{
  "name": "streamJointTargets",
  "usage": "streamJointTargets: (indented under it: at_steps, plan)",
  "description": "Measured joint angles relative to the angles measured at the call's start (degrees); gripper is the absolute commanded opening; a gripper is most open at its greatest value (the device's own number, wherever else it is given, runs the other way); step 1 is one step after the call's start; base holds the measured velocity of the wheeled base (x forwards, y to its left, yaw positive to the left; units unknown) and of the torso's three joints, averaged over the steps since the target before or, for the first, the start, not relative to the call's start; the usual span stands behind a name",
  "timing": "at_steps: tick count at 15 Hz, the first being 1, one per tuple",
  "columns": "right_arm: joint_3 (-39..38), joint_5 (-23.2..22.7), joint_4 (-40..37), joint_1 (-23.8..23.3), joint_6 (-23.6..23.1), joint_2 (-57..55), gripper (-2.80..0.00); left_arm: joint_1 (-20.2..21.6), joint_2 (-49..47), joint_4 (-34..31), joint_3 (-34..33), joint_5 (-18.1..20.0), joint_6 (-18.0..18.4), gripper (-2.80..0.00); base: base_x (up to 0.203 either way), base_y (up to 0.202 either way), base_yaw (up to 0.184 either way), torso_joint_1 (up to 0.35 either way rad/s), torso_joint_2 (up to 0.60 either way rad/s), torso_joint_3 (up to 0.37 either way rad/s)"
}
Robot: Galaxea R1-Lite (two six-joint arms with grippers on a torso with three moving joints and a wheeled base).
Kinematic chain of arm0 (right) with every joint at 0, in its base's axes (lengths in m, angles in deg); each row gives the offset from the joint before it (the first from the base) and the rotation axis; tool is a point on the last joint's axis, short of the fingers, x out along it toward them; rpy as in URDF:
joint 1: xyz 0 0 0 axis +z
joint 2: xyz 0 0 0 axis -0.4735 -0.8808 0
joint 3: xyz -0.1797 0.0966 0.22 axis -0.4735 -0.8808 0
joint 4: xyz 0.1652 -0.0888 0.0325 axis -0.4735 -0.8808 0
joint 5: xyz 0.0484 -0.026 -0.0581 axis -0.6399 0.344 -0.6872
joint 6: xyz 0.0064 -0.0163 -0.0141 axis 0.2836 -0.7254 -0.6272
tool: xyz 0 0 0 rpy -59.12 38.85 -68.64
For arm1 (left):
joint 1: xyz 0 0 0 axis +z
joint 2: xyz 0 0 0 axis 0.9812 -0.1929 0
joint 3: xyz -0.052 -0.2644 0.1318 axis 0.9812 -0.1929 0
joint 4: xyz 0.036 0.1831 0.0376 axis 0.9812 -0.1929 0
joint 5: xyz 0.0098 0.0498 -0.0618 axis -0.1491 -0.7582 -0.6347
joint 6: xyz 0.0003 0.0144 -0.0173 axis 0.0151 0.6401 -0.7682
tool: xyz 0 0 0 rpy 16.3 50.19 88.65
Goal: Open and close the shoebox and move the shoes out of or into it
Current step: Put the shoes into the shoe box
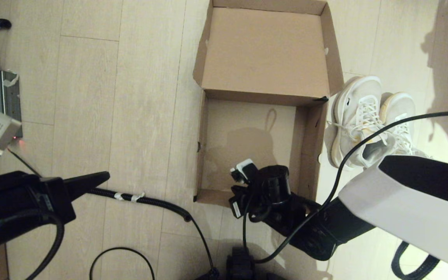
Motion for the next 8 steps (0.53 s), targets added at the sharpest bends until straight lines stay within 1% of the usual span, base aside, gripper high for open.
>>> streamJointTargets:
  at_steps: [3,5,7,8]
  plan:
    - [0.76,0.48,-4.12,-1.31,0.39,8.17,-2.80,0.00,0.04,-0.02,-0.15,0.00,0.01,-2.80,0.000,0.000,0.000,0.000,0.00,0.000]
    - [-0.22,3.23,-7.74,-2.93,0.70,15.94,-2.80,-0.02,0.34,0.01,-0.37,0.00,0.07,-2.80,0.000,0.000,0.000,0.000,0.00,0.000]
    - [-2.21,6.54,-11.15,-7.05,0.78,24.66,-2.80,-0.06,0.56,0.06,-0.29,0.00,0.07,-2.80,0.000,0.000,0.000,0.000,0.00,0.000]
    - [-3.53,7.52,-13.06,-11.01,0.79,29.14,0.00,-0.06,0.64,0.20,0.02,0.00,0.02,-2.80,0.000,0.000,0.000,0.000,0.00,0.000]
